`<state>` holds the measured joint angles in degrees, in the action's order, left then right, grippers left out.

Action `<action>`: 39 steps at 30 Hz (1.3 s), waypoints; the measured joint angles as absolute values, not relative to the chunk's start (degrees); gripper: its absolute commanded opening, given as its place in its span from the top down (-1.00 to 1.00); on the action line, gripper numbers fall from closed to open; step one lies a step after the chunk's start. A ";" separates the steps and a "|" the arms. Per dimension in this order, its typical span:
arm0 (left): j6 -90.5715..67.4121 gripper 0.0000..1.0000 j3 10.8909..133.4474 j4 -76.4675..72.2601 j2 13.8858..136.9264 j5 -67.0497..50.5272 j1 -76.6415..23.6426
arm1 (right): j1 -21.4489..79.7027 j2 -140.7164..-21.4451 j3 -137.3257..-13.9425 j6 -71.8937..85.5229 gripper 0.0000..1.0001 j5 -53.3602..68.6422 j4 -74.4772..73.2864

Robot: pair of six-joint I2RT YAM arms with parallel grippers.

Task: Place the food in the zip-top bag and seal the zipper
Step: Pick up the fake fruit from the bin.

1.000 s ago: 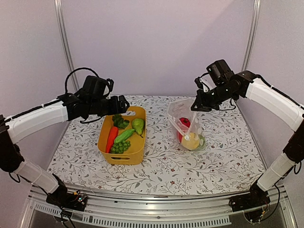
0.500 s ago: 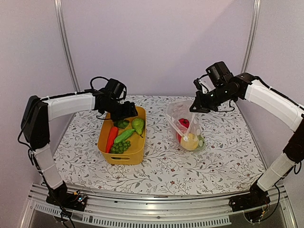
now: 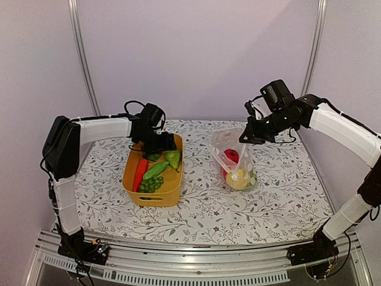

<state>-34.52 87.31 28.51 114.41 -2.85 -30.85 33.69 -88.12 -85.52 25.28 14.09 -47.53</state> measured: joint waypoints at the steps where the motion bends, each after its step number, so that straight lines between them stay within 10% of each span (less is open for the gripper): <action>1: -34.41 -0.66 87.46 28.49 114.91 -3.09 -30.83 | 33.69 -88.07 -85.52 25.47 1.00 14.11 -47.53; 12: -33.85 -0.67 91.13 28.01 121.60 -4.60 -30.59 | 33.69 -88.03 -85.54 25.69 1.00 14.11 -47.62; 24: -34.09 -0.12 92.49 27.38 123.50 -6.50 -30.52 | 33.69 -87.24 -85.43 26.00 1.00 14.15 -47.92; 39: -32.82 -0.07 82.61 20.95 91.33 0.54 -37.82 | 33.69 -86.54 -85.27 26.17 1.00 16.03 -48.51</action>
